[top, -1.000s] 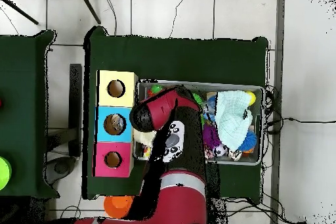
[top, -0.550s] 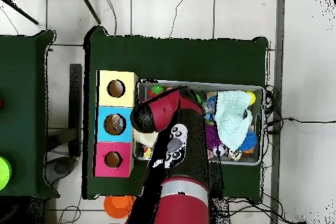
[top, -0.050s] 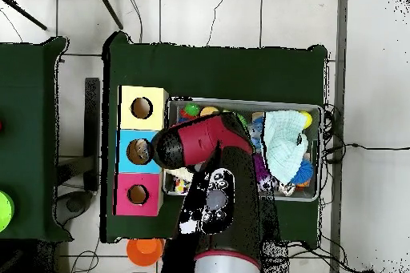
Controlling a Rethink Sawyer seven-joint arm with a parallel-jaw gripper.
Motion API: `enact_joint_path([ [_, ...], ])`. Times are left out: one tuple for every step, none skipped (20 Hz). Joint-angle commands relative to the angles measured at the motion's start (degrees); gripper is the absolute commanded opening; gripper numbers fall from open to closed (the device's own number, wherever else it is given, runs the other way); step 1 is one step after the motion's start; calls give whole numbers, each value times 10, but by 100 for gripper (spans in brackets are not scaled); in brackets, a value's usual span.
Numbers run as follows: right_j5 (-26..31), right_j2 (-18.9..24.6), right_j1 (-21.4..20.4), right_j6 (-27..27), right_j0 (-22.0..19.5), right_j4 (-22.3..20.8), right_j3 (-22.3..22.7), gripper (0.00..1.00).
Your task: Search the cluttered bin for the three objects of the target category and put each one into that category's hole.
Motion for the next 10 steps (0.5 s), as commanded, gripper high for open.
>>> enact_joint_path([
  [27,45,7,20,-2,18,44,0],
  [22,44,14,21,-3,14,43,0],
  [18,43,21,23,-4,11,41,0],
  [13,40,30,23,-4,3,37,0],
  [11,38,35,23,-4,-2,33,0],
  [8,36,41,22,-4,-7,29,0],
  [7,36,44,21,-5,-8,26,0],
  [7,34,50,21,-4,-12,22,0],
  [6,32,55,20,-4,-15,18,0],
  [4,33,61,19,-6,-16,15,0],
])
